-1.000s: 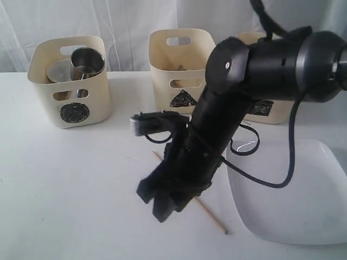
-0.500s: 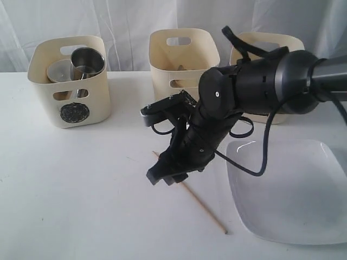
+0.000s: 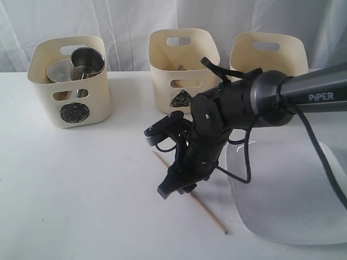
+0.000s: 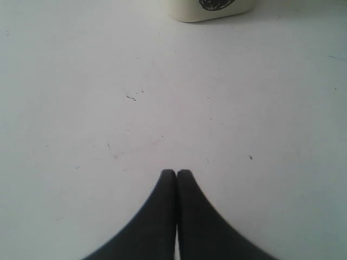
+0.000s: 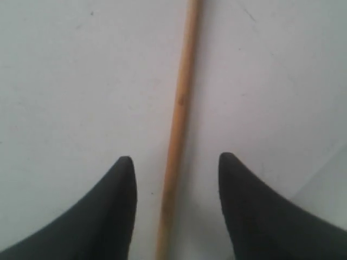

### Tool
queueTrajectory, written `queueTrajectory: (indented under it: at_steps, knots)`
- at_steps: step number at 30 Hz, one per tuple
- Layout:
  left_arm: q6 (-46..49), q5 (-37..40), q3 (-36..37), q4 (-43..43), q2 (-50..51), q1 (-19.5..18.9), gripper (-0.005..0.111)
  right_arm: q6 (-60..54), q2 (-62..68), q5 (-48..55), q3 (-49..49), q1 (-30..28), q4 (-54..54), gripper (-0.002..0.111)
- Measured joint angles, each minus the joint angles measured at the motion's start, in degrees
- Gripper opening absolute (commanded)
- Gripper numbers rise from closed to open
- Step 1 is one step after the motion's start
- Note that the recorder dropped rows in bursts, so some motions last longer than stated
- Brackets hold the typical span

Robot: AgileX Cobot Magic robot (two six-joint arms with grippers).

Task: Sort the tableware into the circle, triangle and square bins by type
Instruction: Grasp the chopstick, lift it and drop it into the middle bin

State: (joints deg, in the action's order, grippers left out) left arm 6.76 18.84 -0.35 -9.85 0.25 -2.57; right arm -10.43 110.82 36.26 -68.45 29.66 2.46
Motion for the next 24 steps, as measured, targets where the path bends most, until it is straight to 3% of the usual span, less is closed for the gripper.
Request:
queueTrajectory:
  at_steps: [17,19,22,24]
  knots:
    - [0.0,0.0,0.0,0.0,0.0,0.0,0.000,0.3,2.4,2.7,-0.3,0.0,-0.8,0.034]
    - [0.0,0.0,0.0,0.0,0.0,0.0,0.000,0.3,2.7,3.4,-0.6,0.0,-0.8,0.027]
    - [0.0,0.0,0.0,0.0,0.0,0.0,0.000,0.3,2.8,3.8,-0.6,0.0,-0.3,0.003]
    - [0.0,0.0,0.0,0.0,0.0,0.0,0.000,0.3,2.8,3.9,-0.6,0.0,-0.2,0.000]
